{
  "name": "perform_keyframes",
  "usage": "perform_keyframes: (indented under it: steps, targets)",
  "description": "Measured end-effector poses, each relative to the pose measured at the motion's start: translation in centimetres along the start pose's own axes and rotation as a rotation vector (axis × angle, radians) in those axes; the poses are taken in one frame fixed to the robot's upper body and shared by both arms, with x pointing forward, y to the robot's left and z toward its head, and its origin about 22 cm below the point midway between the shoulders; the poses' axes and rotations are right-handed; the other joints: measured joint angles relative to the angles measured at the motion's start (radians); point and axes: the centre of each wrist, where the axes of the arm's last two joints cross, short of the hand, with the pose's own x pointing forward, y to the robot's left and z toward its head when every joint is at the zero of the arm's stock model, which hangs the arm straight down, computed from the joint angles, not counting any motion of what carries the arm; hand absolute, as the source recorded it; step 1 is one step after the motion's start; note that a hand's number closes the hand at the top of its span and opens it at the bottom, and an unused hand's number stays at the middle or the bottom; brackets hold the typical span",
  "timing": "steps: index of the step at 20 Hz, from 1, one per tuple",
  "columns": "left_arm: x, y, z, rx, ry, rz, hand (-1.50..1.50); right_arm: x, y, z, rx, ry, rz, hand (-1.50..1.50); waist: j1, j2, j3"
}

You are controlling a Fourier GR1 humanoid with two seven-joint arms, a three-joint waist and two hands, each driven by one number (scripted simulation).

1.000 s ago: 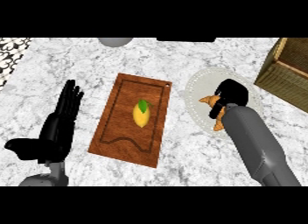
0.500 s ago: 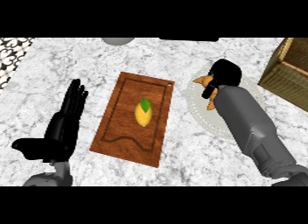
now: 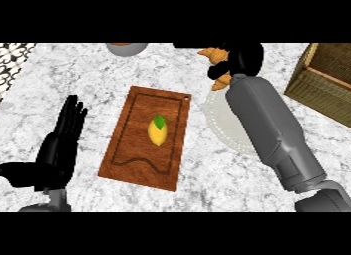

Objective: Pick the croissant from the placemat and place it in the basket

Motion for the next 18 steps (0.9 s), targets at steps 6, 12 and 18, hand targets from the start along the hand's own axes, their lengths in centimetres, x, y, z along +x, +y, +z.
perform_keyframes:
  steps: [6, 12, 18]
  targets:
    - [-0.5, 0.1, 0.1, 0.030, 0.010, -0.005, 0.00, 4.2, -5.0, 1.1, -0.092, -0.057, -0.135, 1.50, -0.027, -0.009, -0.001]
    - [-0.3, 0.2, 0.5, 0.020, 0.005, -0.002, 0.00, 5.3, -9.5, 2.7, -0.143, 0.020, -0.152, 1.50, -0.023, -0.006, -0.001]
    - [-0.2, 0.7, 0.3, 0.018, 0.006, -0.002, 0.00, 2.3, -13.4, 2.1, -0.199, 0.105, -0.049, 1.50, -0.021, -0.003, -0.001]
